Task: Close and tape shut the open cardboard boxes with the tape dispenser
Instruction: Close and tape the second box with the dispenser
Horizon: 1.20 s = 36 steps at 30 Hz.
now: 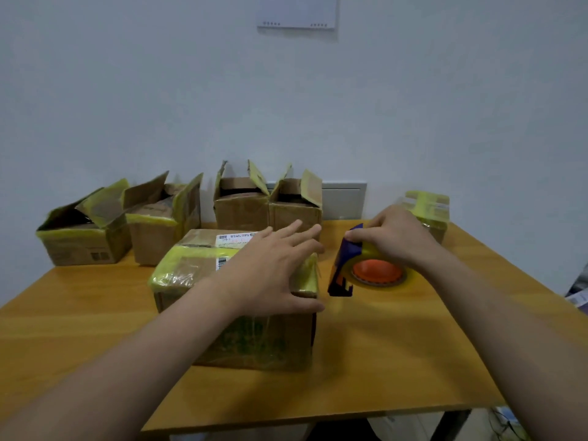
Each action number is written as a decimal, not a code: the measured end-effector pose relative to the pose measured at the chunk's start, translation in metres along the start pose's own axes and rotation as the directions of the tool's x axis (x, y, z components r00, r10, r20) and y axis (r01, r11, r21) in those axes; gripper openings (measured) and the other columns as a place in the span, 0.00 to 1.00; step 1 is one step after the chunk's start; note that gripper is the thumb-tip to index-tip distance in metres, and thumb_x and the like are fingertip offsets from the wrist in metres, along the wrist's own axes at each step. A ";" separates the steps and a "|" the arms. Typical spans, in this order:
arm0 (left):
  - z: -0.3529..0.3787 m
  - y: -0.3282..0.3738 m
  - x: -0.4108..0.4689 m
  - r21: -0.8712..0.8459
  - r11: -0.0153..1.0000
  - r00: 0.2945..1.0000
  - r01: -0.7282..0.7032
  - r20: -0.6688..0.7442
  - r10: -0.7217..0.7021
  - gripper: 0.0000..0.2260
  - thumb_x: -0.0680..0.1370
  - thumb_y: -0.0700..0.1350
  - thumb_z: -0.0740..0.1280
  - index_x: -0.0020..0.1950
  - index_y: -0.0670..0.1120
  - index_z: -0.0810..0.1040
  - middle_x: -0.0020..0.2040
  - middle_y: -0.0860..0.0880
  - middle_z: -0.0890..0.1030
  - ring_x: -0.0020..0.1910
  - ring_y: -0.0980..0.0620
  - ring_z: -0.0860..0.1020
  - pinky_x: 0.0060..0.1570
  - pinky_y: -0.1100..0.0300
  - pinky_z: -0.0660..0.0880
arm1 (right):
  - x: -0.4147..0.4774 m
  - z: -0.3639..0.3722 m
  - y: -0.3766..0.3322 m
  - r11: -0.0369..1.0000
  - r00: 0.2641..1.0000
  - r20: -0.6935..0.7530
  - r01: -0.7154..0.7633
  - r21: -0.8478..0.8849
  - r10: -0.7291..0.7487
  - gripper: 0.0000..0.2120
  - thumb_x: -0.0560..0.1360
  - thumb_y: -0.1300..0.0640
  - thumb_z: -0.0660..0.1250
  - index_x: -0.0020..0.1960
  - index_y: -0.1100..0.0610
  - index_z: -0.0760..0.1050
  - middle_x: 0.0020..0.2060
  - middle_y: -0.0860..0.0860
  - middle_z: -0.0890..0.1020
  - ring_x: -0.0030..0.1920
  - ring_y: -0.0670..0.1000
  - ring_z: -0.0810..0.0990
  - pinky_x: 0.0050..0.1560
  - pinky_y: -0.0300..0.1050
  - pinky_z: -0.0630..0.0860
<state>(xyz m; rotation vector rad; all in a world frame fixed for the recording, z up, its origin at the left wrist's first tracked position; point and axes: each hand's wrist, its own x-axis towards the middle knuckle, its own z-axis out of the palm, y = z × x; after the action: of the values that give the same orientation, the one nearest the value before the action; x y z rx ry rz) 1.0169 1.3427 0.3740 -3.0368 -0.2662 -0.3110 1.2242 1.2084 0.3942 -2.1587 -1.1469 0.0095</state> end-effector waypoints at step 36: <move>0.010 0.006 -0.014 -0.055 0.963 0.960 0.264 0.109 -0.257 0.47 0.72 0.82 0.45 0.85 0.58 0.46 0.85 0.57 0.45 0.83 0.56 0.42 0.82 0.43 0.42 | -0.012 0.027 -0.023 0.816 0.900 -0.405 0.110 0.568 0.161 0.17 0.79 0.45 0.70 0.40 0.56 0.84 0.30 0.47 0.83 0.33 0.44 0.82 0.30 0.34 0.73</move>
<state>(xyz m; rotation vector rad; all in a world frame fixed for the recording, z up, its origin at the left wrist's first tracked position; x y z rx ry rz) 1.0067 1.3353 0.3607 -3.0891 -0.6811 -0.1845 1.1916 1.2241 0.3833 -1.5176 -0.7217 -0.0981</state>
